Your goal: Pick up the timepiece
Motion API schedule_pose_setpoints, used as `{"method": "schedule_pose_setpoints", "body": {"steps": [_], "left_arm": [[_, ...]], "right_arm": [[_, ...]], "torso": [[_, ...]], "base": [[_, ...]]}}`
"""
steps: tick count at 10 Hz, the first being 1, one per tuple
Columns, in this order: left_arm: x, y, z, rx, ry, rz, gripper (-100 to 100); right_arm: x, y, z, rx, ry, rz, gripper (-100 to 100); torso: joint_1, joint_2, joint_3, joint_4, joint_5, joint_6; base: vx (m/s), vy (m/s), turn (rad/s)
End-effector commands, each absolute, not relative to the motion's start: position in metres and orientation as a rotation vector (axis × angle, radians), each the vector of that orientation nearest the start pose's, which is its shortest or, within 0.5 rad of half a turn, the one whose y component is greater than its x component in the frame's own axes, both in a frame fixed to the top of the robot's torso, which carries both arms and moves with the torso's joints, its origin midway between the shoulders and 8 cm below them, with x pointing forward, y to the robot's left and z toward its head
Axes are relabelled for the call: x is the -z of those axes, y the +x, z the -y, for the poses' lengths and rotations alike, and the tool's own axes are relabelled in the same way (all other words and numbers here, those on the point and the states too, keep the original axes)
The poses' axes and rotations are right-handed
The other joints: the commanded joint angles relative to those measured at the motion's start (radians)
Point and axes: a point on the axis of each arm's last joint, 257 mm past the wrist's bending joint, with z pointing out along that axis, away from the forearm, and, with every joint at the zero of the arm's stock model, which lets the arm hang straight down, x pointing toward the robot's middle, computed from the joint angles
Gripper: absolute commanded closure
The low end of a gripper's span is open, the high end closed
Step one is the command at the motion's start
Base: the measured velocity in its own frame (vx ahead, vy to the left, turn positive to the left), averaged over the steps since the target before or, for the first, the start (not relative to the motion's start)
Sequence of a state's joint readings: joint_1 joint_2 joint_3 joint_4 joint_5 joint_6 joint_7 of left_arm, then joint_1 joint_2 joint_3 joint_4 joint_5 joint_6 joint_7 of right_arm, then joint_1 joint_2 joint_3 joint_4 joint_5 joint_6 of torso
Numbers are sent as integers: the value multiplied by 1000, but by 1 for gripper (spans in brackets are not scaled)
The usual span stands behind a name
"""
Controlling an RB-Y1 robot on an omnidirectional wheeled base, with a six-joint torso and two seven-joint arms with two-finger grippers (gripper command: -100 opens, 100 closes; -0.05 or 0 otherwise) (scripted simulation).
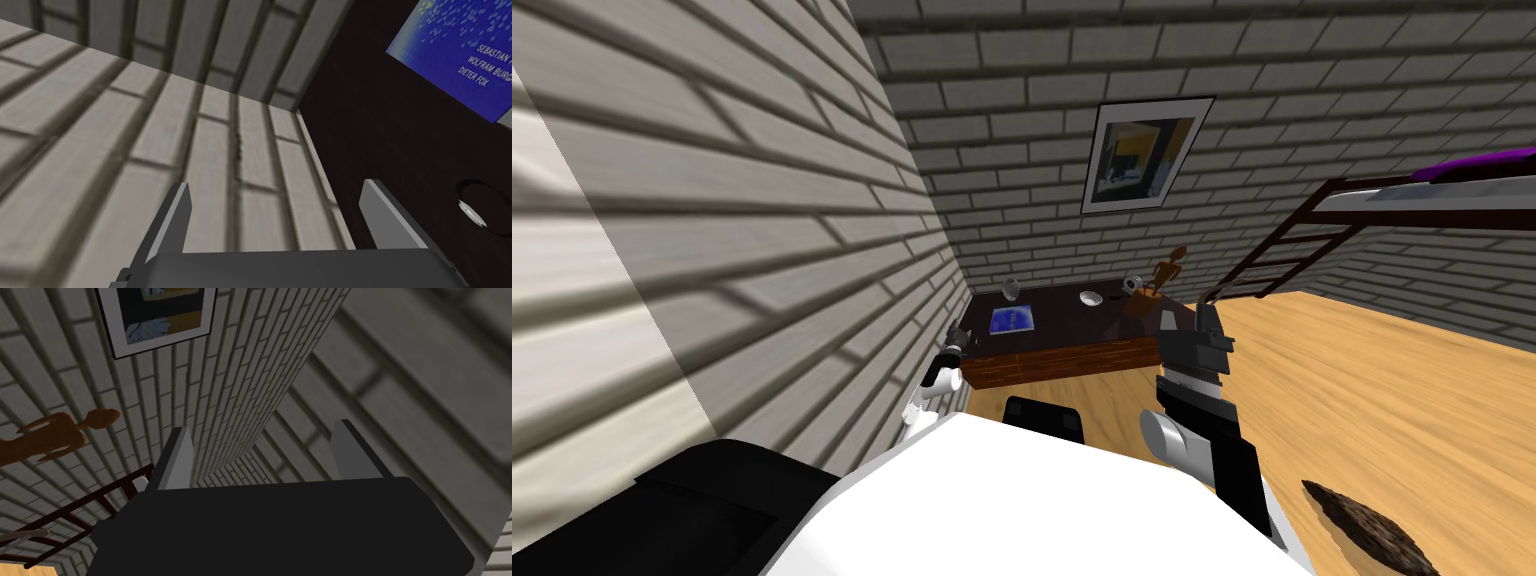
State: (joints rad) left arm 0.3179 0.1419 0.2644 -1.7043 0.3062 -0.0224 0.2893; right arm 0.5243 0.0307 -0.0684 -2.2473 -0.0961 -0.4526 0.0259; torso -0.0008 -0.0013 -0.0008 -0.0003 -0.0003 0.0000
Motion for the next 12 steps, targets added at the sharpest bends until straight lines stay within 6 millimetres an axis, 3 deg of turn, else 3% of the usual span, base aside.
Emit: {"method": "schedule_pose_setpoints", "body": {"steps": [1, 2, 3, 6, 12], "left_arm": [[285, 416, -451, 1164, -1691, -739, -100], [303, 415, -456, 1153, -1757, -722, -100], [304, 415, -456, 1152, -1758, -723, -100], [342, 412, -462, 1131, -1892, -686, -100], [407, 412, -451, 1111, -2150, -604, -100]], "right_arm": [[7, 347, 323, -1235, 803, -595, 0], [7, 347, 323, -1235, 803, -595, 0], [7, 347, 323, -1235, 803, -595, 0], [7, 347, 323, -1235, 803, -595, 0], [7, 347, 323, -1235, 802, -595, 0]], "torso": [[0, 0, 0, 0, 0, 0], [0, 0, 0, 0, 0, 0], [0, 0, 0, 0, 0, 0], [1, 0, 0, 0, 0, 0], [3, 0, 0, 0, 1, 0]], "base": [[12, -14, 11], [14, -10, 11], [13, -7, 8], [22, 2, 11], [20, 24, 0]]}}
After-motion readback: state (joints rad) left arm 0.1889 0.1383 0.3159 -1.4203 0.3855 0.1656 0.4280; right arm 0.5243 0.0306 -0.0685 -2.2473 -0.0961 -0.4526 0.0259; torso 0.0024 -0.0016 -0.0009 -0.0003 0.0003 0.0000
